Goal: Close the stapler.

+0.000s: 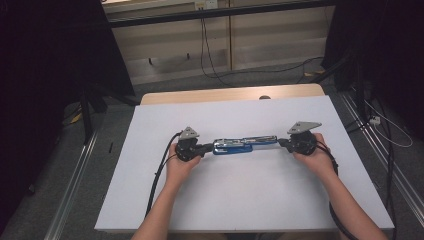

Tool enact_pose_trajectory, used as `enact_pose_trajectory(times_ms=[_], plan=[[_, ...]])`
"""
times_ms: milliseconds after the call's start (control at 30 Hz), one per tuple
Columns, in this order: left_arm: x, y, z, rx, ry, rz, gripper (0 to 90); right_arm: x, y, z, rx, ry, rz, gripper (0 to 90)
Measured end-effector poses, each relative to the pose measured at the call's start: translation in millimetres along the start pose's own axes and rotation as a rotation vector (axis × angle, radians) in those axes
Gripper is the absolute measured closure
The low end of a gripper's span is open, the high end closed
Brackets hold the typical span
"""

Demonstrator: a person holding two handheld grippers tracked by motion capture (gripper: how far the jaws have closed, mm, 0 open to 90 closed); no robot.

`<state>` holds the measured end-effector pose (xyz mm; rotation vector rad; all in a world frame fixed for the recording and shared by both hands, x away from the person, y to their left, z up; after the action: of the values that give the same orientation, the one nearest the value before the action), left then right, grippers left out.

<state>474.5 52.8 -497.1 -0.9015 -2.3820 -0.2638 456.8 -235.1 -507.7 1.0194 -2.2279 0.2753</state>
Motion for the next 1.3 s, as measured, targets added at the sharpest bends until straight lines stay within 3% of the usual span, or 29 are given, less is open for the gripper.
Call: enact_pose_trajectory(times_ms=[200, 333, 567, 1300], plan=[[-4.5, -6.0, -1.7, -0.011, -0.001, 0.002, 90.0, -1.8, 0.8, 2.4, 0.017, 0.033, 0.002, 90.0], [-7.1, -6.5, -0.9, -0.022, -0.002, -0.007, 90.0, -1.7, 1.4, 3.8, -0.008, 0.029, -0.020, 90.0], [-11.6, -6.7, 2.4, -0.021, 0.003, -0.004, 90.0, -4.0, 4.0, 4.1, -0.008, 0.033, -0.028, 90.0], [-12.4, -7.4, 2.5, -0.028, -0.005, -0.005, 90.0, -1.4, 5.7, -3.1, -0.021, -0.030, -0.059, 90.0]])
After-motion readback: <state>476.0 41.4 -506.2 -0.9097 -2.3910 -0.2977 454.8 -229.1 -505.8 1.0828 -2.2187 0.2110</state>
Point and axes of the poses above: each handheld gripper's, and its own axes: x roughly backward along the jaws, z roughly out of its underside, y roughly to its left, the point moved 8 cm from there along -x, roughly forward along the jaws, and after that the axes turned 14 degrees about -z, right-handed, at the moved point
